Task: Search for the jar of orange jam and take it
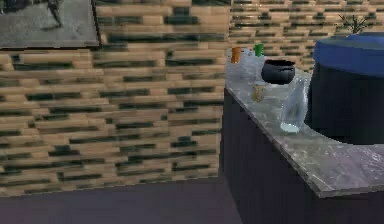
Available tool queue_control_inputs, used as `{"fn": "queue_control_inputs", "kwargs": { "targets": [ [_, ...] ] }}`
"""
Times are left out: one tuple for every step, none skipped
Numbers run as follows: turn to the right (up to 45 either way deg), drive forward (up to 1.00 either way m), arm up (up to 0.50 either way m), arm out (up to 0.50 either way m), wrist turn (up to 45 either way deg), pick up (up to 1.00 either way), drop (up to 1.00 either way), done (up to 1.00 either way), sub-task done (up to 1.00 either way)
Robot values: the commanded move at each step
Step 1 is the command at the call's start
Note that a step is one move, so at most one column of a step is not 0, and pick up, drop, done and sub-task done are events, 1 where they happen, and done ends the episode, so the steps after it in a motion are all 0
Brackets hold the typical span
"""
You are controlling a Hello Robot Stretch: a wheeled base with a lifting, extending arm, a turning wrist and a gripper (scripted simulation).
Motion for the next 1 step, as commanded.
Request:
{"fn": "queue_control_inputs", "kwargs": {
  "targets": [
    [0.0, 0.30, 0.00, 0.00, 0.0, 0.00, 0.00, 0.00, 0.00]
  ]
}}
